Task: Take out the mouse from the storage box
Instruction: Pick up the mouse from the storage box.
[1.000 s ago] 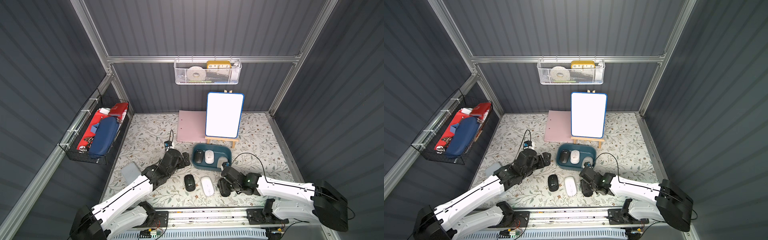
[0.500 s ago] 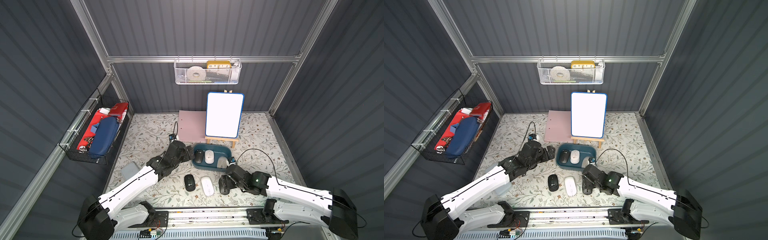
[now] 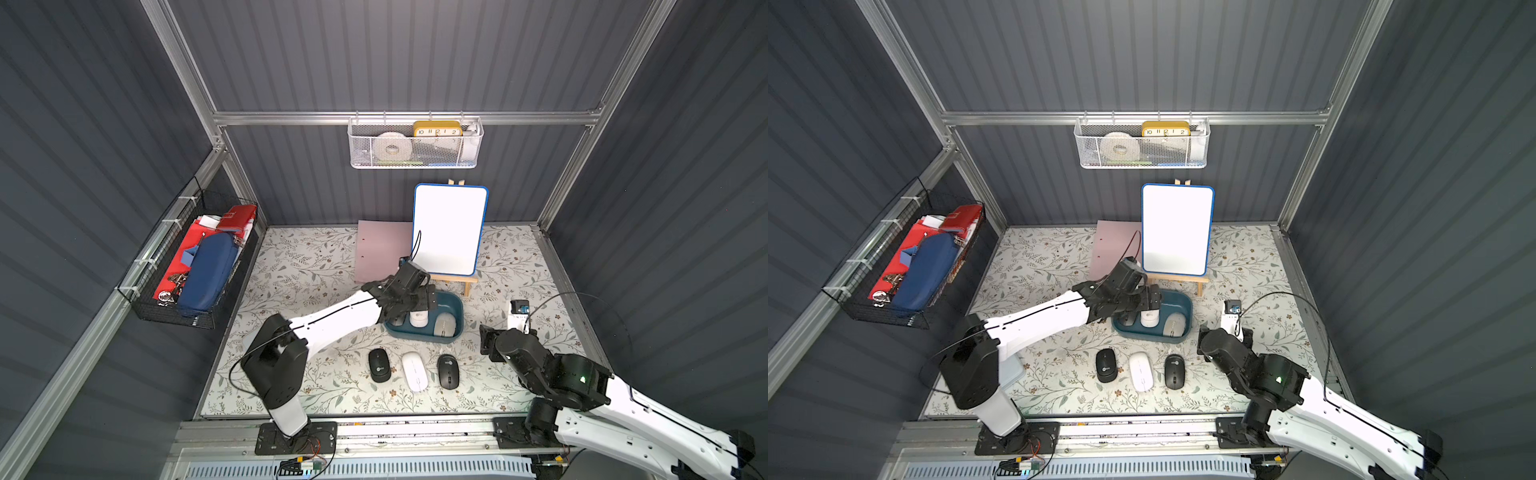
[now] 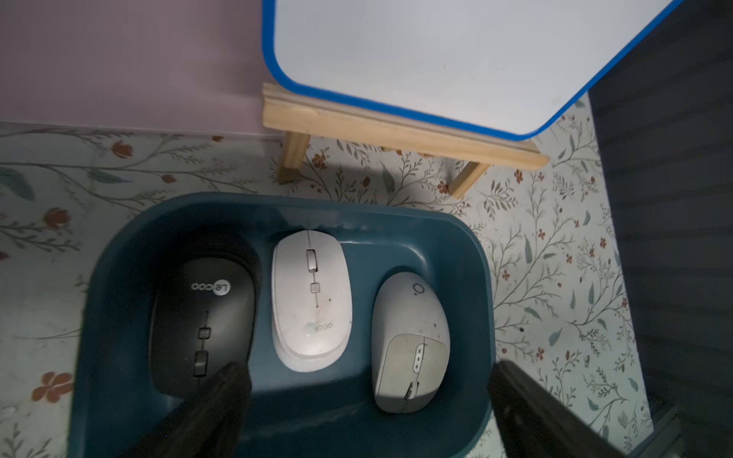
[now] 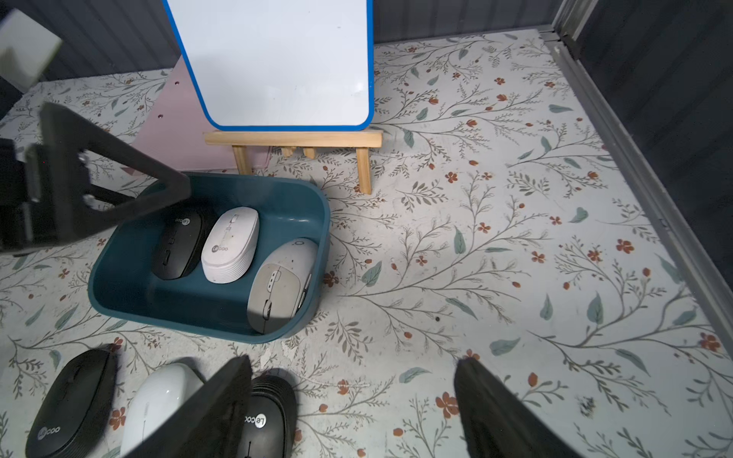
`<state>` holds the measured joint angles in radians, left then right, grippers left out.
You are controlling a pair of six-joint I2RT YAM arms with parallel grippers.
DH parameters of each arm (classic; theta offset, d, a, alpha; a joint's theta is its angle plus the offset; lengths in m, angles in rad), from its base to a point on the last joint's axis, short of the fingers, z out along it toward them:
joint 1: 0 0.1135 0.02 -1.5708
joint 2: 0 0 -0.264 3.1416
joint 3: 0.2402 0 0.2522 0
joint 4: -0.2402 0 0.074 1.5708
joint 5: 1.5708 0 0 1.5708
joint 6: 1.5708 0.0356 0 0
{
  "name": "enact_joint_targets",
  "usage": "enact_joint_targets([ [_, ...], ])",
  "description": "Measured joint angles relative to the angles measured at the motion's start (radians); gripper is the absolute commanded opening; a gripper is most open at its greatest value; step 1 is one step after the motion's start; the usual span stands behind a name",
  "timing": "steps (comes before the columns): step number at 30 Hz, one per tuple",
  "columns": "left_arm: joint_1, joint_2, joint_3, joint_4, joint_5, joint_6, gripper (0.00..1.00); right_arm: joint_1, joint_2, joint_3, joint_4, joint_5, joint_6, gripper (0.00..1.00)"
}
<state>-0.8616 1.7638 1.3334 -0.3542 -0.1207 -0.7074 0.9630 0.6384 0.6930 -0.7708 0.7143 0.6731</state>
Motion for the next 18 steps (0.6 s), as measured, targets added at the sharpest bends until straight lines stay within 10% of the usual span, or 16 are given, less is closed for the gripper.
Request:
enact_joint_targets([
  [18, -0.080, 0.311, 0.243, -0.093, 0.120, 0.082, 0.73, 0.000, -0.045, -0.020, -0.019, 0.042, 0.019, 0.84],
])
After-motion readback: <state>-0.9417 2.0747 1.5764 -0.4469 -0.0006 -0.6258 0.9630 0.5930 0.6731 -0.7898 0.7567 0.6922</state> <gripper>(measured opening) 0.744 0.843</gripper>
